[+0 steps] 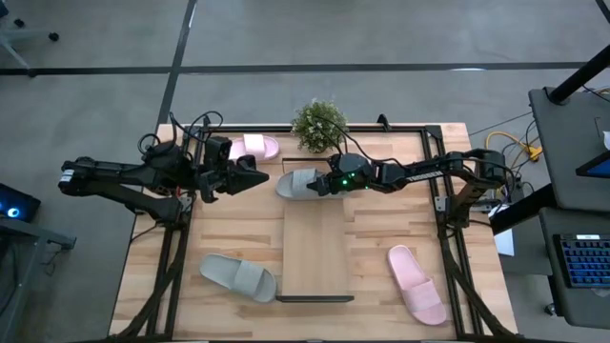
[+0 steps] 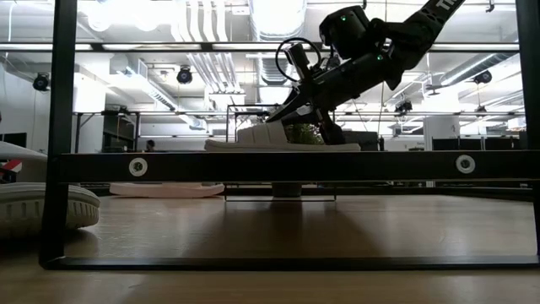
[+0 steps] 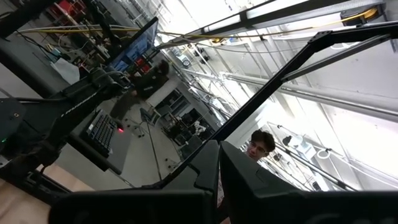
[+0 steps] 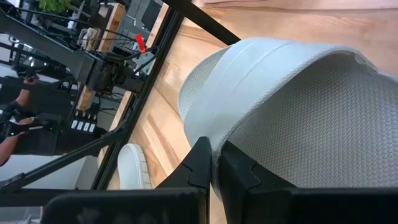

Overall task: Pick and place slides into the shelf
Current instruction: Put the top gray slide on the shelf, then put the gray slide on the shelf

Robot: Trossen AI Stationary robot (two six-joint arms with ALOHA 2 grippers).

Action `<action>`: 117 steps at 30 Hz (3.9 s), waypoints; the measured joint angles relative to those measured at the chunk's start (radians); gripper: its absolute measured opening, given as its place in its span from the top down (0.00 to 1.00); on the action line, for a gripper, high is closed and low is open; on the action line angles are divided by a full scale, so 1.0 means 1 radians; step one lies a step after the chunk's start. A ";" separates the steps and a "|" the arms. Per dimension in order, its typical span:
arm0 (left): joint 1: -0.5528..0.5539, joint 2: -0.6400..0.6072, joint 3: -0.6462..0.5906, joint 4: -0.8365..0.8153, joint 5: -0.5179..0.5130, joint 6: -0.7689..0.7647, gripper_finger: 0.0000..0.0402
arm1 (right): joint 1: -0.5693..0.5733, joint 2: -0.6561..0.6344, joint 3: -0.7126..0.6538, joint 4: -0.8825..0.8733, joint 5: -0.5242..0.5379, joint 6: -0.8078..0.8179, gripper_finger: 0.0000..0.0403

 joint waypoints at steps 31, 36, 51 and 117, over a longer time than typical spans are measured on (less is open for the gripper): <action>0.000 0.000 0.000 0.000 0.018 0.000 1.00 | 0.000 0.004 -0.003 -0.074 0.025 0.069 0.70; 0.000 0.000 0.000 0.000 0.019 0.000 1.00 | 0.000 0.002 -0.001 -0.141 0.038 0.059 0.67; 0.000 0.000 0.000 0.000 0.030 0.000 1.00 | 0.006 0.002 0.116 -0.304 0.045 -0.017 0.60; -0.529 -0.107 -0.364 -0.276 -0.941 -0.526 1.00 | 0.246 -0.442 0.218 -0.873 0.191 -0.142 0.66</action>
